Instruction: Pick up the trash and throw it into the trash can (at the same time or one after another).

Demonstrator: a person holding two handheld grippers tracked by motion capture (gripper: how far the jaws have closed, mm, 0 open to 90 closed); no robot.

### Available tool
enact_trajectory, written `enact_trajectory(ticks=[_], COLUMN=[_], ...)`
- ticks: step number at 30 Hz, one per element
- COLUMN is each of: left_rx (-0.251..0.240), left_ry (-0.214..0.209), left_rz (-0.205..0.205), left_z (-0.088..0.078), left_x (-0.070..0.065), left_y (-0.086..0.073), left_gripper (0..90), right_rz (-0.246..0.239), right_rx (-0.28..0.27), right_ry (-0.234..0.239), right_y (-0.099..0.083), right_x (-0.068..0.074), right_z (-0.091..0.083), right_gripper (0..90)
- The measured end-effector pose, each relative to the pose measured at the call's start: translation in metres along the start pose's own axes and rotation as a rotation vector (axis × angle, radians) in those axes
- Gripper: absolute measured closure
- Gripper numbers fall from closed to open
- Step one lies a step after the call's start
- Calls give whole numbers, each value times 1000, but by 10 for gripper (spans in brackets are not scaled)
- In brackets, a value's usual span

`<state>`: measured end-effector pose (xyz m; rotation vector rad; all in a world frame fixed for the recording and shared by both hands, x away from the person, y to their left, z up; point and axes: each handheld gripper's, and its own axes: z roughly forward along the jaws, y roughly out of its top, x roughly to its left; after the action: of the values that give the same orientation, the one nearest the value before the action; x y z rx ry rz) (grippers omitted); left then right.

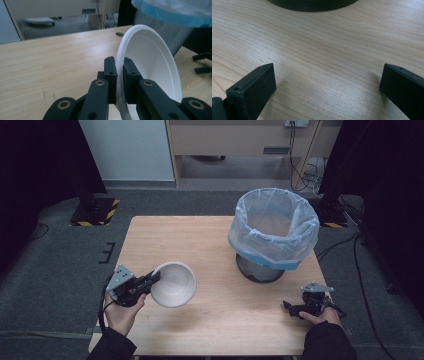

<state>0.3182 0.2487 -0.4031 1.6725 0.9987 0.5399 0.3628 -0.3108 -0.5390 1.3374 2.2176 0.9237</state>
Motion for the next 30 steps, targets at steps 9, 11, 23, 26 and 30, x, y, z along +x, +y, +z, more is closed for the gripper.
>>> enact_trajectory(ticks=[9,11,23,26,30], left_rx=[-93,-114,-207,-220,-232], left_ry=[-7,-8,-17,-23,-31], left_rz=[10,14,52,63,69], left_z=[-14,-16,-9,-5,2], left_x=[-2,-3,-14,-18,-23], left_y=[28,36,86,97,109], left_gripper=[830,830,830,830,830], right_rz=[-1,-1,-1,-1,0], right_rx=[0,0,0,0,0], right_ry=[-1,-1,-1,-1,-1], right_y=[0,0,0,0,0], right_x=[0,0,0,0,0], right_z=[0,0,0,0,0], right_gripper=[7,6,7,6,6])
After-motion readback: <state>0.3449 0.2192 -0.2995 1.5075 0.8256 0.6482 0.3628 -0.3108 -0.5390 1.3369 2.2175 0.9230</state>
